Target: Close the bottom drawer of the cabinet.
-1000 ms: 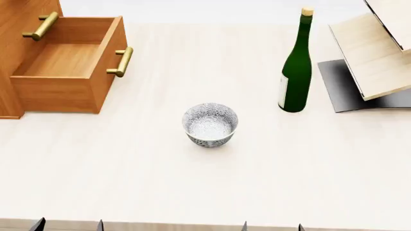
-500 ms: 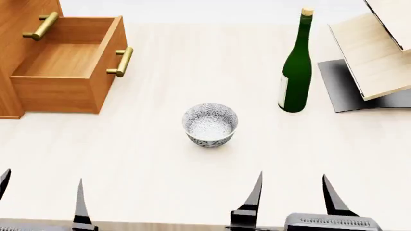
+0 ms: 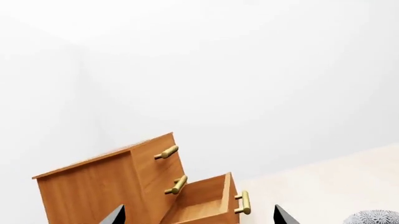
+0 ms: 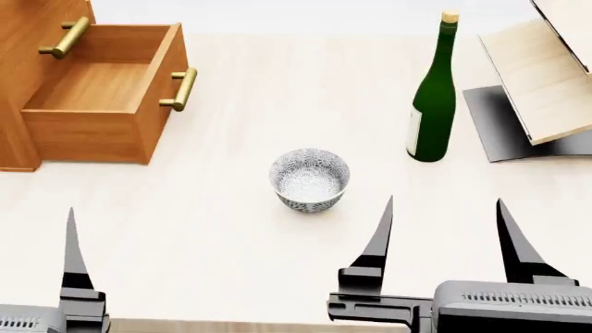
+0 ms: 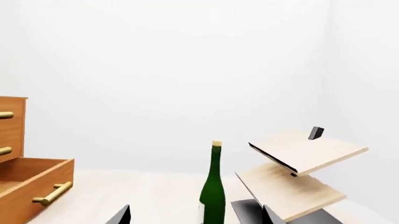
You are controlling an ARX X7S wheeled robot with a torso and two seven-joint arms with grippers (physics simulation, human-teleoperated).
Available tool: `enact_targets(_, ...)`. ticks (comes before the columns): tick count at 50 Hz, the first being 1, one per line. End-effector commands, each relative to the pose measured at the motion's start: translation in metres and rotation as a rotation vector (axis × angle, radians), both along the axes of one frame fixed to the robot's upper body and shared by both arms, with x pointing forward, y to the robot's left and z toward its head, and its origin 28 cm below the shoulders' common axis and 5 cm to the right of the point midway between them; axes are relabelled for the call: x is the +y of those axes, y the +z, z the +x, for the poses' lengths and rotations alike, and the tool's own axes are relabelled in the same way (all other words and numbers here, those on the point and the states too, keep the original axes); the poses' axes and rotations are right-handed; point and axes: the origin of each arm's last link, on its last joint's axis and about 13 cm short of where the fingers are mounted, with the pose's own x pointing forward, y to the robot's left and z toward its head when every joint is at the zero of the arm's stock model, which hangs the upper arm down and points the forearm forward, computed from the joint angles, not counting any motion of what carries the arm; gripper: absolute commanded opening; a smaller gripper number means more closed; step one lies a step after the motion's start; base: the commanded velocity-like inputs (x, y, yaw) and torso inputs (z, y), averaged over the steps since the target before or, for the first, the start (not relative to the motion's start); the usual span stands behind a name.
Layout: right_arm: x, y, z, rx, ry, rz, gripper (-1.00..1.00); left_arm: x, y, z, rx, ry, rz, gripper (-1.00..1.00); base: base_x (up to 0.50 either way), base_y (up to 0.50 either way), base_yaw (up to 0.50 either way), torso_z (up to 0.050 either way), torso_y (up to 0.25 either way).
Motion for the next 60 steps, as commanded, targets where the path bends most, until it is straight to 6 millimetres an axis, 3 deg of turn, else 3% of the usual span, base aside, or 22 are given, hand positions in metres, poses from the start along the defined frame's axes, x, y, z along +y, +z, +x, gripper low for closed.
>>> enact_targets(1,0.0014,0.0007,-0.0030,-0.004,0.016,-0.011,1.00,0.0022,0.0046,-0.0033,-0.019,0.016,0.006,1.00,0.00,0.50,0.00,0.000,0.000)
enact_targets(60,-0.0030,-0.0081,-0.0031,0.012,-0.007,0.003,1.00,0.0027,0.0001,0.0000,-0.012,0.033,0.037,1.00,0.00,0.50,0.00,0.000,0.000)
